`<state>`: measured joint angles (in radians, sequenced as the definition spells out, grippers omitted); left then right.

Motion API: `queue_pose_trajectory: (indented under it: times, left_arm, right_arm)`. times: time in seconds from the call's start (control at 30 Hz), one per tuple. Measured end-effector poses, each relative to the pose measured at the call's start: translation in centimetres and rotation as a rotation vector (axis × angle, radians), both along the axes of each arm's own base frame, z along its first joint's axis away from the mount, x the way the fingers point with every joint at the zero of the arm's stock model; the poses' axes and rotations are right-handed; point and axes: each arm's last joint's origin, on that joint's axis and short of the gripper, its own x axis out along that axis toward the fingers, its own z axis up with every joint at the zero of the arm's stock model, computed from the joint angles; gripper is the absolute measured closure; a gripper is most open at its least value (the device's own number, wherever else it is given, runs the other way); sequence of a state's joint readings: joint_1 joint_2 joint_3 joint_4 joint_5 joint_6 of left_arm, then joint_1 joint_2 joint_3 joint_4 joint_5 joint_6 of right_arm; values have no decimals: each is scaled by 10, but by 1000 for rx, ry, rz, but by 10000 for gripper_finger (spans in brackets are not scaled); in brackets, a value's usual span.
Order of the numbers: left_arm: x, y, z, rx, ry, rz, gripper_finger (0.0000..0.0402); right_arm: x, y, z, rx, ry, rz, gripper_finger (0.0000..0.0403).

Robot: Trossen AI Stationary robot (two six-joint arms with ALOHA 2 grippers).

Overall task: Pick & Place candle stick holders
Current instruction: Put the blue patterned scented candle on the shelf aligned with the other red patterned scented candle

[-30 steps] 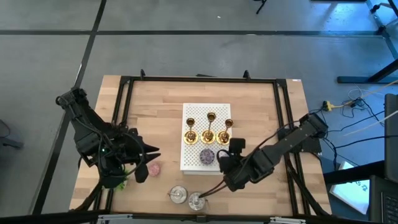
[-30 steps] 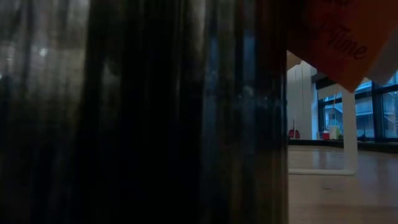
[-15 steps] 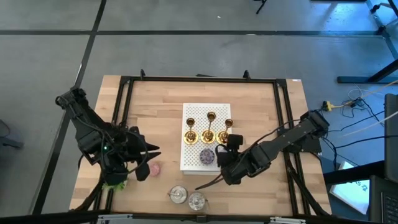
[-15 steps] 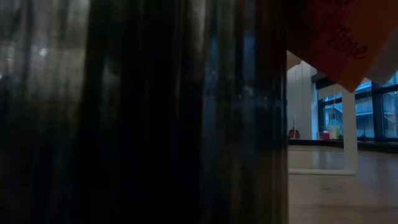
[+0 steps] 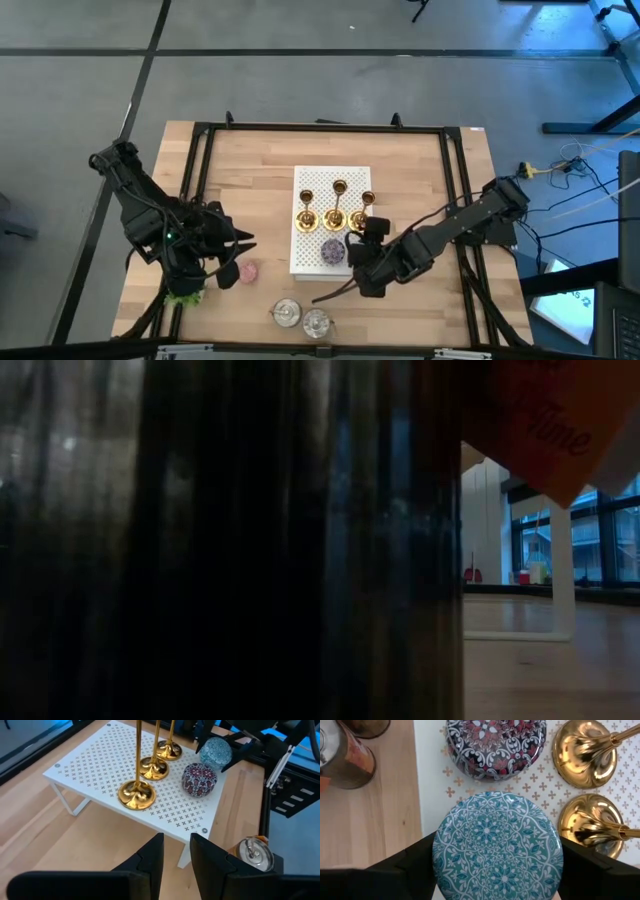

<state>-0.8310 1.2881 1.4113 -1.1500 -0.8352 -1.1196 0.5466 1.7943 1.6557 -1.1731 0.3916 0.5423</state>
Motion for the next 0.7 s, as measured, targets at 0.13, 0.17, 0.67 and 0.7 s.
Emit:
queue_pose_trajectory:
  times: [0.13,0.17,0.67,0.7]
  left_arm:
    - [-1,1,-1,8,8,0,311]
    - [-1,1,-1,10,9,0,311]
    - [-2,2,-2,7,37,-6,311]
    - [-2,2,-2,8,37,-6,311]
  right_arm:
    - [2,-1,-7,0,-4,1,92]
    - [3,-1,-9,2,-8,2,91]
    - [5,-5,-11,-30,-15,-2,85]
    - [5,-6,-11,-35,-13,-2,85]
